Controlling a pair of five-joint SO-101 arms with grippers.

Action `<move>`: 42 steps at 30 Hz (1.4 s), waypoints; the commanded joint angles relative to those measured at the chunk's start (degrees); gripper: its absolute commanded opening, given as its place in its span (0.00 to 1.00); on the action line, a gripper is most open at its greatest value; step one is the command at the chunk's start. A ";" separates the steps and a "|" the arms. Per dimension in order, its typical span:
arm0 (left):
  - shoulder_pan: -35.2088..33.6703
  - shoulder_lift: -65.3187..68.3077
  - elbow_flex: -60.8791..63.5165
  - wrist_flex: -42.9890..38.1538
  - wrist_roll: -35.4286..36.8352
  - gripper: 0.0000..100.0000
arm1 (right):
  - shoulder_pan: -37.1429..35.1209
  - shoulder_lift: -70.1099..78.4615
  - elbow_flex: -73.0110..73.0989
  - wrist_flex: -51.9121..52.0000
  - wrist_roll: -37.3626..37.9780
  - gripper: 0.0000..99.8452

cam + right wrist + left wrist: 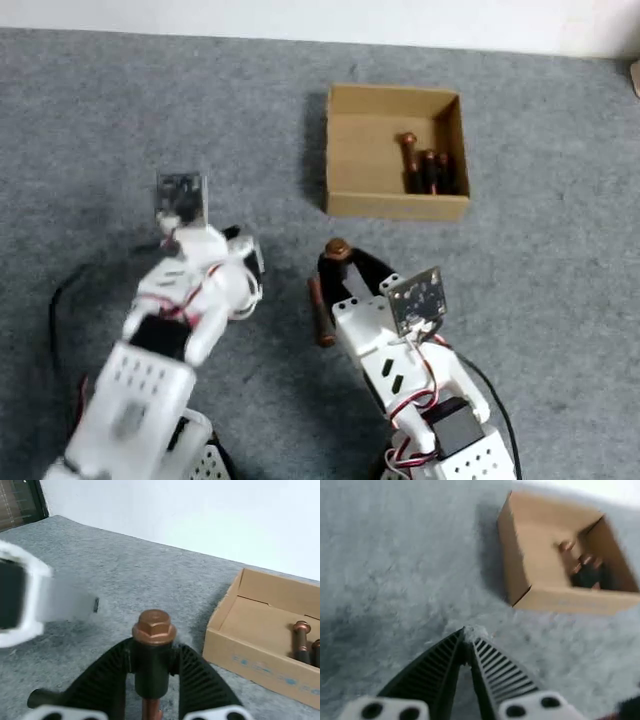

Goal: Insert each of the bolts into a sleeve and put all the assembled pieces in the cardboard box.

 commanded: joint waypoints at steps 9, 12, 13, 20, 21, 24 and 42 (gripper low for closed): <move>-11.12 21.85 -12.44 -1.58 -0.26 0.01 | 4.79 -0.31 -1.10 -2.42 0.62 0.00; -11.38 21.85 -12.44 -1.32 -0.26 0.01 | 8.92 -0.22 -1.36 -2.42 0.62 0.00; -11.38 21.85 -12.44 -1.32 -0.26 0.01 | 10.15 -0.22 -2.68 -2.42 0.62 0.00; -11.47 21.85 -12.53 -1.32 -0.26 0.01 | 13.41 24.48 -21.93 -2.42 4.75 0.00; -11.47 21.85 -12.53 -1.32 -0.26 0.01 | 13.49 31.08 -26.77 -2.42 4.84 0.00; -11.47 22.02 -12.44 -1.58 -0.26 0.01 | 15.60 51.03 -41.89 -2.24 4.92 0.00; -11.12 22.20 -12.35 -1.67 -0.26 0.01 | 26.86 148.70 -154.77 44.44 5.71 0.00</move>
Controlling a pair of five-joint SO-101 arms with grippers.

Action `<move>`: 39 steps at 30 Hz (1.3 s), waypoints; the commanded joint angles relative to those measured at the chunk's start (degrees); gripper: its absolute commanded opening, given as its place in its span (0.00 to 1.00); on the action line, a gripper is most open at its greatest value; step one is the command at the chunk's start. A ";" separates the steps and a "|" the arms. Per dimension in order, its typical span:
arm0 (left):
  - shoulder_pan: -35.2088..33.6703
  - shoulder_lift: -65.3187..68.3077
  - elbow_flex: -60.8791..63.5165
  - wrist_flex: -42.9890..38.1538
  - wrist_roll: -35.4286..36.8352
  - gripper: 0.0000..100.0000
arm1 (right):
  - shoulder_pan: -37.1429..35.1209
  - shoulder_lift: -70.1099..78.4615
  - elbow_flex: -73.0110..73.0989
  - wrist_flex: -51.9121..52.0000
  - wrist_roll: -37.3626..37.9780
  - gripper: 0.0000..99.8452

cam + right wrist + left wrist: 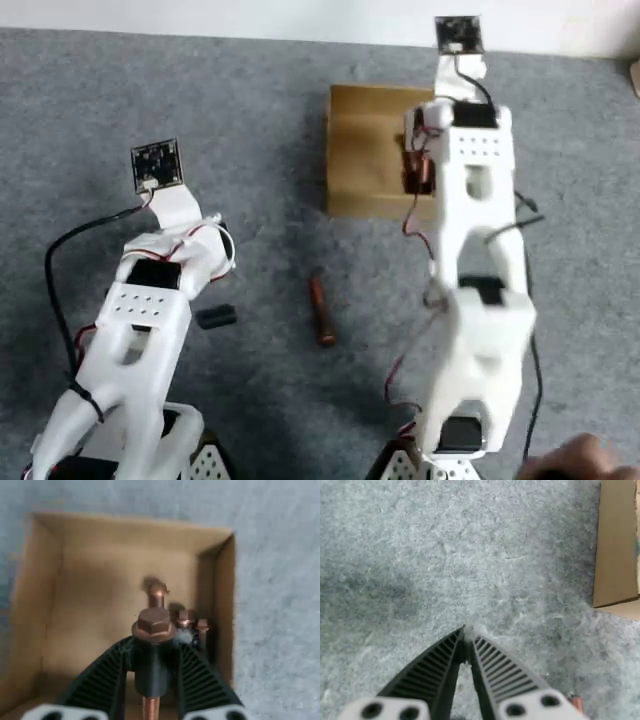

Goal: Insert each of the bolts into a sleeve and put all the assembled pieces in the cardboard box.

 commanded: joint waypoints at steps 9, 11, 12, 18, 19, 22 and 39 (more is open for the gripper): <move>-0.22 0.13 -2.95 -1.14 -0.09 0.01 | -3.38 30.73 -56.57 24.40 8.79 0.00; -0.22 0.13 -2.95 -1.14 -0.09 0.01 | -3.03 33.27 -57.80 25.01 8.79 0.00; -0.22 0.13 -2.95 -1.14 -0.09 0.01 | -2.77 34.15 -58.07 25.01 8.79 0.00; -0.22 0.13 -2.95 -1.14 -0.09 0.01 | -2.59 34.77 -58.33 25.01 8.79 0.01; -0.22 0.13 -2.95 -1.14 -0.09 0.01 | -2.68 34.68 -58.33 25.10 8.79 0.01; -0.22 0.13 -2.95 -1.14 -0.09 0.01 | -2.86 34.33 -58.24 26.07 8.79 0.12; 0.40 0.13 -3.12 -1.14 -0.26 0.01 | -2.77 13.49 -58.07 33.27 5.54 0.35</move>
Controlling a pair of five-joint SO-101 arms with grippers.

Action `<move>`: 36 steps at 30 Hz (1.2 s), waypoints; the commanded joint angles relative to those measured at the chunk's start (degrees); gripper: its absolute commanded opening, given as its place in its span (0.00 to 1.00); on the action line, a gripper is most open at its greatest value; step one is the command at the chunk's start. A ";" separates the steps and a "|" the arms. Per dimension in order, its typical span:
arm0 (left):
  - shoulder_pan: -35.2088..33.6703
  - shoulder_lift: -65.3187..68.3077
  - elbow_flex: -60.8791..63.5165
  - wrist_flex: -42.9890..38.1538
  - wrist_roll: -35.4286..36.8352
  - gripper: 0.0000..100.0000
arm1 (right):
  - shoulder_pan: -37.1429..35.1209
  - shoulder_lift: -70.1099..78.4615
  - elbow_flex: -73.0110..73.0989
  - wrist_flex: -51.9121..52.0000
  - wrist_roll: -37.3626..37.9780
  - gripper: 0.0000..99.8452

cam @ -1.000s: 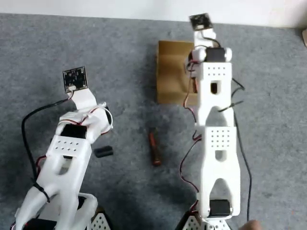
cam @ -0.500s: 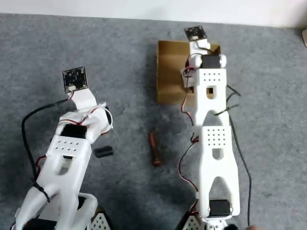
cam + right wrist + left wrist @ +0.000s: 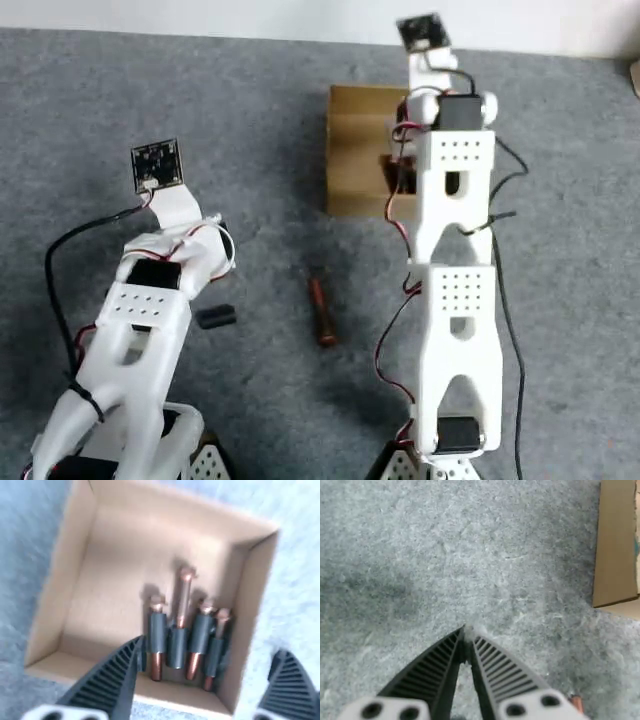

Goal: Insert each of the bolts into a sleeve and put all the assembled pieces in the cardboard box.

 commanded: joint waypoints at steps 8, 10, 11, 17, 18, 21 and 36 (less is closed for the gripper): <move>5.93 0.13 -16.92 19.25 0.79 0.01 | 2.42 -23.52 -0.66 1.54 -7.91 0.35; 8.22 0.13 -21.76 27.96 -5.98 0.01 | 2.51 -29.14 5.05 1.54 -7.74 0.35; 9.54 0.13 -23.08 30.59 -10.99 0.01 | 2.51 -32.31 8.40 1.45 -7.65 0.35; 13.41 -0.31 -21.14 32.18 -52.57 0.01 | 2.24 -53.67 33.01 1.36 -7.30 0.35; 13.41 -0.31 -20.79 32.26 -60.22 0.01 | 2.24 -57.63 37.67 1.36 -6.24 0.35; 12.97 -0.40 -20.88 33.41 -75.43 0.01 | 2.24 -69.58 52.18 1.36 -1.41 0.35; 23.87 -0.40 -21.14 62.51 -126.15 0.01 | 2.51 -110.02 108.18 -1.01 7.03 0.35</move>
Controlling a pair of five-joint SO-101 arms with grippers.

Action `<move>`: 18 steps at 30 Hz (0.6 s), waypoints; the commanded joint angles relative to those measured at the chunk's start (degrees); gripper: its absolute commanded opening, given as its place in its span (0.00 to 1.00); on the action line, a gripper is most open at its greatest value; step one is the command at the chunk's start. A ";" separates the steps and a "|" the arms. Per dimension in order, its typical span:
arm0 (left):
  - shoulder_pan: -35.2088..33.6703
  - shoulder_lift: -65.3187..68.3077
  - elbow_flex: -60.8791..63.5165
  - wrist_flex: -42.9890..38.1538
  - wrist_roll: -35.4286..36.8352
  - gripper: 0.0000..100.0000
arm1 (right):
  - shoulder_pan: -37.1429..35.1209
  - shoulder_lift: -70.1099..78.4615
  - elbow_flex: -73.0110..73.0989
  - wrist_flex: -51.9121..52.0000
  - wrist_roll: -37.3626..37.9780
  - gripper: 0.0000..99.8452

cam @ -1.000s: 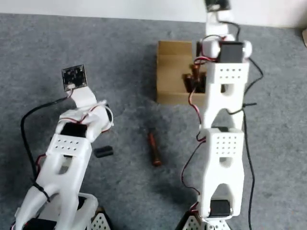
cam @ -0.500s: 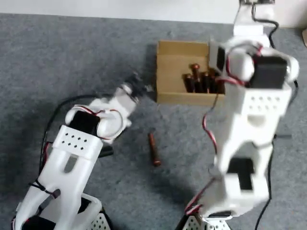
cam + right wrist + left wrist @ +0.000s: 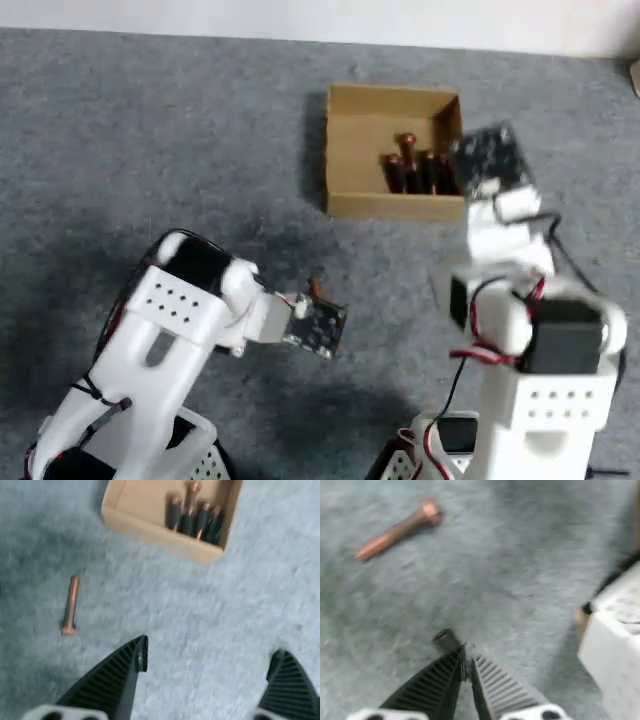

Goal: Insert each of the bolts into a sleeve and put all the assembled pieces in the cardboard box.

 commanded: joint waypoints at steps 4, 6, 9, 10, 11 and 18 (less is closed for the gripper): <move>5.49 -0.13 -4.00 2.64 -27.96 0.01 | 0.66 -4.00 5.58 -1.01 0.70 0.35; 6.20 -0.04 -5.32 2.64 -30.59 0.02 | 0.66 -4.09 6.11 -1.01 0.70 0.35; 7.52 0.04 -8.22 2.20 -31.65 0.11 | 0.66 -4.35 5.85 -1.01 0.70 0.35; 7.87 0.04 -9.27 2.11 -31.91 0.14 | 0.66 -4.35 5.76 -1.01 0.70 0.35; 8.40 0.13 -10.07 2.02 -32.26 0.16 | 0.66 -4.35 5.76 -1.01 0.79 0.35; 8.92 11.03 -16.22 2.02 -40.62 0.16 | 0.66 -4.35 6.11 -0.92 0.70 0.35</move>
